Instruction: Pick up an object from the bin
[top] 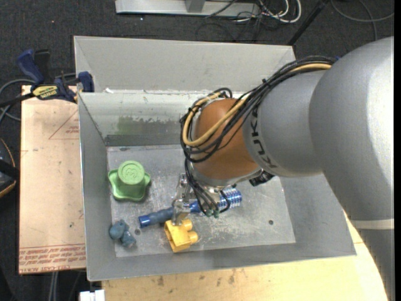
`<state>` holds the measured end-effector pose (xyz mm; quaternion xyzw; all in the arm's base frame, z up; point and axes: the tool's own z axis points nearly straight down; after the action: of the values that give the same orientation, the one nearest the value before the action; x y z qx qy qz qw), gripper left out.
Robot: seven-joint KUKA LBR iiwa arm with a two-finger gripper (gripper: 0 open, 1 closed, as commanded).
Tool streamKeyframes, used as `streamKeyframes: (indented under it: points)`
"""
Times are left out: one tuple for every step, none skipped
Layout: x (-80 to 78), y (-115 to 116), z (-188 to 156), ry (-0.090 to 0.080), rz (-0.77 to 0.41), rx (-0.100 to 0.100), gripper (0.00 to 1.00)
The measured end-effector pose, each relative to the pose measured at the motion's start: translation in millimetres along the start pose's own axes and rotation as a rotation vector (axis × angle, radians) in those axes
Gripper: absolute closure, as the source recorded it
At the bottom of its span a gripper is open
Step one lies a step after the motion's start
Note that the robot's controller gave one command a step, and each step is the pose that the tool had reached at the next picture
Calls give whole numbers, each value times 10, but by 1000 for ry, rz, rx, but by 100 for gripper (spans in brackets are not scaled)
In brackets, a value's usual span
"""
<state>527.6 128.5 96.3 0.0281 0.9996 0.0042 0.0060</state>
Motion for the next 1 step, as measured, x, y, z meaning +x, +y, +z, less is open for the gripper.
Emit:
streamKeyframes:
  points:
    - [-127,168,-1709,1,-1,4,100]
